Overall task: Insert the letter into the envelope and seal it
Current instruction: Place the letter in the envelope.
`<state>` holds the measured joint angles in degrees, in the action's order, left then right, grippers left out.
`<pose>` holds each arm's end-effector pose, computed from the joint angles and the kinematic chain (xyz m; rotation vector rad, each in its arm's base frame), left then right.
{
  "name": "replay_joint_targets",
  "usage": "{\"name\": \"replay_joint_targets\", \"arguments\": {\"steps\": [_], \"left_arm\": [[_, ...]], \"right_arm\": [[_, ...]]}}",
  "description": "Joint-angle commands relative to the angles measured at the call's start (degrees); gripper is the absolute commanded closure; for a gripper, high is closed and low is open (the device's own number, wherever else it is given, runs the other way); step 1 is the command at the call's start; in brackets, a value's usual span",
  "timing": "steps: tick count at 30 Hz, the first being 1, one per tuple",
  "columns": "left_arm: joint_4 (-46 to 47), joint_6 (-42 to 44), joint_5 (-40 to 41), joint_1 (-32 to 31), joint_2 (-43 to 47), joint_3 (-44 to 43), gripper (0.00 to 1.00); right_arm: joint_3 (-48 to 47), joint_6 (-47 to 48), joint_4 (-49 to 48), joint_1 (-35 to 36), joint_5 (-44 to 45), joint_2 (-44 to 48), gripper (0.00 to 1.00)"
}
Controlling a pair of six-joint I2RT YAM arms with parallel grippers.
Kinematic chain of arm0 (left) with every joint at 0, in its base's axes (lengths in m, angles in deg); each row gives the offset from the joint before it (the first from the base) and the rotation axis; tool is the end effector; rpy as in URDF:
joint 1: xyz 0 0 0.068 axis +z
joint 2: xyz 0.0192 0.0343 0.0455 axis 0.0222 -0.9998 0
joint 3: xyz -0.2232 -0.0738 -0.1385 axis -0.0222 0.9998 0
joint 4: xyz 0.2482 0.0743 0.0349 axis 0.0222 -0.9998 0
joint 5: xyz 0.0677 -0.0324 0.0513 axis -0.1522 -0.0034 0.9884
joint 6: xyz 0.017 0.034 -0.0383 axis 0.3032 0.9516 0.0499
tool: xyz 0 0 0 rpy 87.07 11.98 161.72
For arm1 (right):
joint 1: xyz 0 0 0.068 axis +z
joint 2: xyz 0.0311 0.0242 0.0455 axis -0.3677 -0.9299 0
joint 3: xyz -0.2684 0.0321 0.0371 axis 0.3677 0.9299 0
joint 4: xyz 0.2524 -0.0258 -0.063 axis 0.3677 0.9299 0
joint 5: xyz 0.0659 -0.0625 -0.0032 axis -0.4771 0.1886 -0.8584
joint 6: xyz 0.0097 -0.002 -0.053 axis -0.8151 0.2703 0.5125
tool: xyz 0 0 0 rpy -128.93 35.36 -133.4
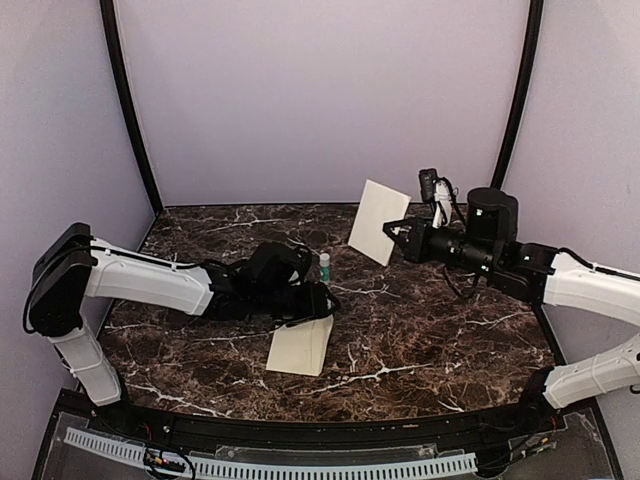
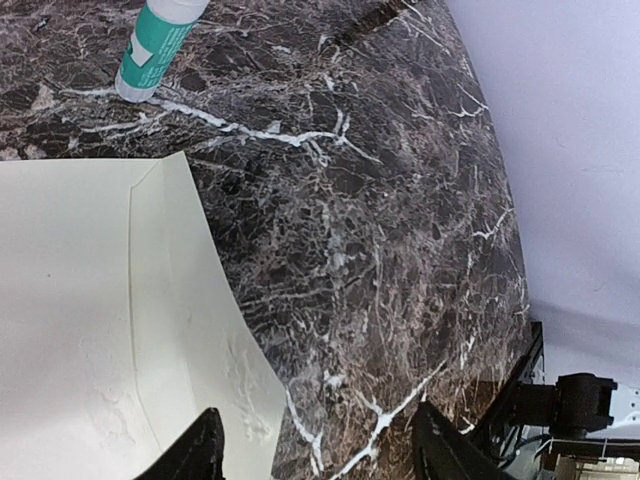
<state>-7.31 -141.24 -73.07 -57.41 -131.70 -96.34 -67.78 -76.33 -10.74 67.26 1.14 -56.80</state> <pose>0.2110 -0.3171 0.1962 0.0495 2.4001 -1.0805 0.1864 0.1924 0.3198 -0.3180 1.8006 0.9444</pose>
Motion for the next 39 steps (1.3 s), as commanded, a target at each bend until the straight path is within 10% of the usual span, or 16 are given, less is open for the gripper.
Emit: {"name": "replay_joint_targets", "arguments": {"steps": [1,10,39], "left_arm": [[-0.91,3.74,-0.04,1.06,9.50,3.74,0.36],[-21.14,17.93,-4.38,10.92,17.66,5.15,0.29],[-12.48,25.80,-18.19,19.23,9.45,12.59,0.33]], "right_arm": [[-4.80,-1.65,6.40,-0.34,0.63,-0.21,1.00],[-8.31,-10.49,17.58,0.03,-2.68,-4.73,1.00],[-25.86,-28.15,32.50,8.74,-11.53,-32.96,1.00]]}}
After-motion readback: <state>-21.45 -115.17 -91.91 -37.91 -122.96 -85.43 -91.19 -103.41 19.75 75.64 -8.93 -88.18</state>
